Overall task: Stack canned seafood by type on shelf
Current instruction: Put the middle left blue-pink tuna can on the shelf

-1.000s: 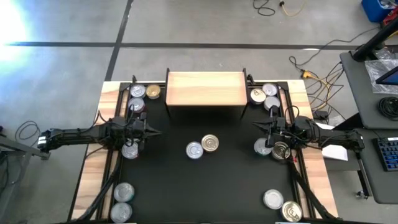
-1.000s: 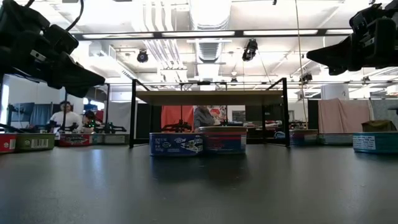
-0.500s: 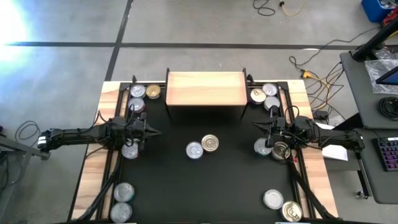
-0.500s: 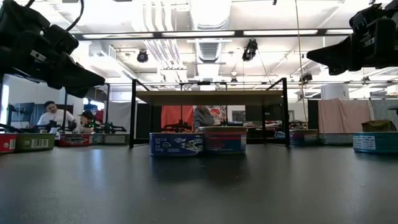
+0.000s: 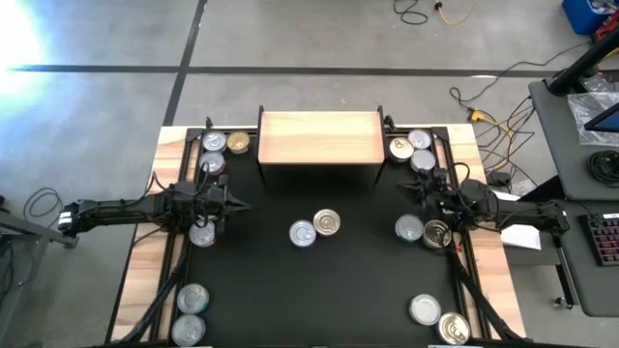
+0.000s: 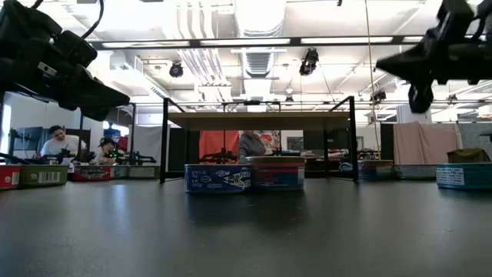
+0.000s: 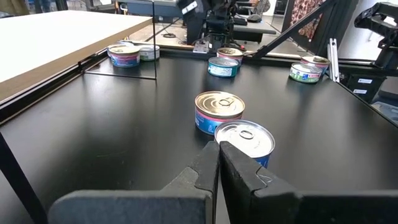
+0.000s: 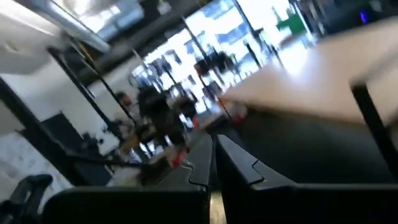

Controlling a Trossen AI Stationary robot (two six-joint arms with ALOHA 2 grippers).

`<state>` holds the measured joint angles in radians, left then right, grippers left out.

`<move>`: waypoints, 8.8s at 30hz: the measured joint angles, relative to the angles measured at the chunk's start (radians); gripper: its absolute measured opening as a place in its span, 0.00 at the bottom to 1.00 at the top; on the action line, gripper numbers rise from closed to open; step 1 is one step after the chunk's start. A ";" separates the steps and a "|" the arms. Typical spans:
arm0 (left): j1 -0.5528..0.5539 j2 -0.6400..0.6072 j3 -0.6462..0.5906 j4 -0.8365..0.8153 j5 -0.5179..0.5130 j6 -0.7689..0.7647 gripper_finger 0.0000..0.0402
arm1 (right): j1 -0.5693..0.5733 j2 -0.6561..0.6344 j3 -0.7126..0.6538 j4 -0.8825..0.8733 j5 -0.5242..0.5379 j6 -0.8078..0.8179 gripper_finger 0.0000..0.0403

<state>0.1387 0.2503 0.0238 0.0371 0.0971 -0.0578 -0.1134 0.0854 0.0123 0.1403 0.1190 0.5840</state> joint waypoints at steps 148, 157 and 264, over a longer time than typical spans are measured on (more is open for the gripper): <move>-0.294 1.449 0.964 0.030 0.121 -0.320 0.00 | 0.897 1.652 1.049 -0.828 0.562 0.762 0.95; -0.298 1.517 0.963 0.095 0.096 -0.319 0.00 | 0.947 1.652 0.946 -0.565 0.563 0.523 0.95; -0.403 1.842 1.406 -0.393 -0.082 -0.185 0.00 | 0.726 1.651 0.893 -0.237 0.404 0.208 0.95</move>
<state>-0.2645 2.0925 1.4300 -0.3562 0.0148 -0.2433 0.6125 1.7363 0.9051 -0.0963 0.5228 0.7918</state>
